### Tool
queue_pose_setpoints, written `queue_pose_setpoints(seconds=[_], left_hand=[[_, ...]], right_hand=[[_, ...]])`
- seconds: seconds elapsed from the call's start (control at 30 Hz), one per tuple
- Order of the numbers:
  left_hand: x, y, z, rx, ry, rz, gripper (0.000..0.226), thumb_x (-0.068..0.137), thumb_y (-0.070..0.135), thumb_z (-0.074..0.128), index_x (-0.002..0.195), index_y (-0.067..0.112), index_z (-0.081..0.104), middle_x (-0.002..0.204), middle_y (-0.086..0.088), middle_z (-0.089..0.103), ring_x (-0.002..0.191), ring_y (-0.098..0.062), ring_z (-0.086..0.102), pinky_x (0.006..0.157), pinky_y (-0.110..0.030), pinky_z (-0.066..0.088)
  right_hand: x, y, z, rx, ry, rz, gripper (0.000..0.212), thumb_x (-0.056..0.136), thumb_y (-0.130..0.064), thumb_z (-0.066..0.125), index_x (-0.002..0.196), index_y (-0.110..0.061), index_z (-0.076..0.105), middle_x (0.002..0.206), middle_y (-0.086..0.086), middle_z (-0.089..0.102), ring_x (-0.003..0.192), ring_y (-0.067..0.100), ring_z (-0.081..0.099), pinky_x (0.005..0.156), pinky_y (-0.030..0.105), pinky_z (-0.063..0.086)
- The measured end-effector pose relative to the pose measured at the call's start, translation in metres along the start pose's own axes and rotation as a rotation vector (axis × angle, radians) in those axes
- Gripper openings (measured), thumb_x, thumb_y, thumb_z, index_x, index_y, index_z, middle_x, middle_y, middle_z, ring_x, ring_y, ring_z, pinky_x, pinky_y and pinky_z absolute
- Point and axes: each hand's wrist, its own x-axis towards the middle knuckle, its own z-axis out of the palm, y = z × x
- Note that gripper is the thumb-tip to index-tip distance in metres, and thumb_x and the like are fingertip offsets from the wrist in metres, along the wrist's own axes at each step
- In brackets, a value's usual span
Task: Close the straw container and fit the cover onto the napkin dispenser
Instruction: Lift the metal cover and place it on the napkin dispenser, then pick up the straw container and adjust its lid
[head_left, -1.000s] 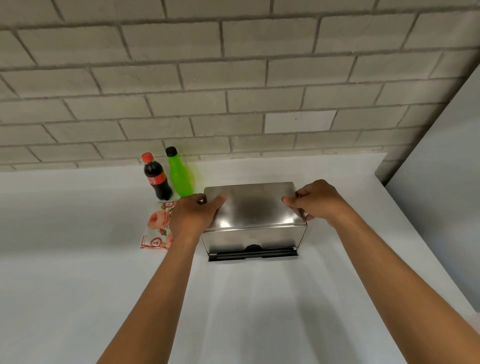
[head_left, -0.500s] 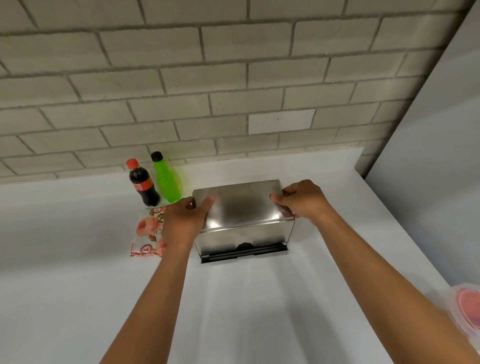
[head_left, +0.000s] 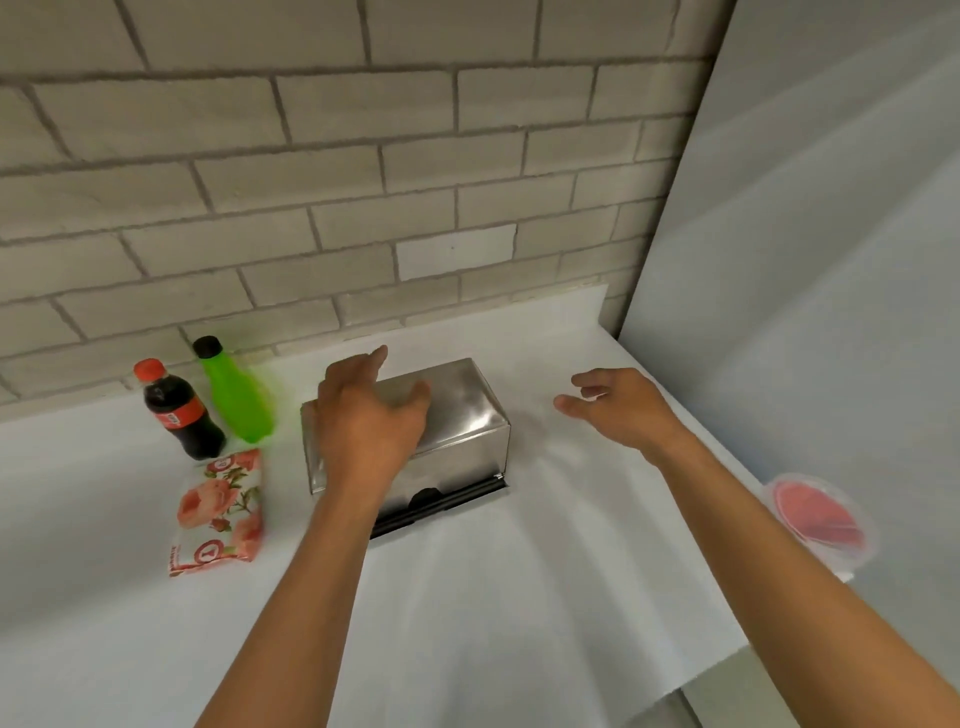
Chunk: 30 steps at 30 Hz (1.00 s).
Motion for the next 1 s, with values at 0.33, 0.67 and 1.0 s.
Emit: queue_pose_setpoints(seconds=[0.33,0.67,1.0], left_hand=[[-0.078,0.082,0.104,-0.179,-0.587,0.385,0.117,0.071,0.063,0.080,0.162,0.049,0.007,0.169,0.015,0.015,0.152,-0.012,0.024,0.125,-0.043,0.024],[-0.180,0.130,0.221,-0.324,-0.873,0.316,0.140,0.051,0.070,0.094,0.147,0.074,-0.007,0.165,0.029,0.013,0.152,-0.006,0.026,0.112,-0.028,0.034],[-0.256,0.146,0.282,-0.465,-0.734,0.262,0.129,0.061,0.061,0.097,0.162,0.050,0.017,0.162,0.025,0.035,0.145,-0.006,0.044,0.104,-0.041,0.057]], right_hand=[[-0.048,0.108,-0.123,-0.062,0.223,0.089,0.068,0.081,-0.051,0.086,0.143,-0.034,0.065,0.145,-0.003,0.065,0.130,0.020,0.061,0.098,0.032,0.047],[-0.083,0.225,-0.201,-0.059,-0.101,-0.015,0.104,0.062,-0.060,0.095,0.153,-0.057,0.043,0.147,-0.019,0.046,0.137,0.013,0.048,0.113,0.039,0.046],[-0.086,0.288,-0.201,0.168,-0.261,-0.153,0.098,0.067,-0.034,0.102,0.149,-0.049,0.051,0.140,-0.020,0.066,0.122,-0.001,0.066,0.101,0.020,0.054]])
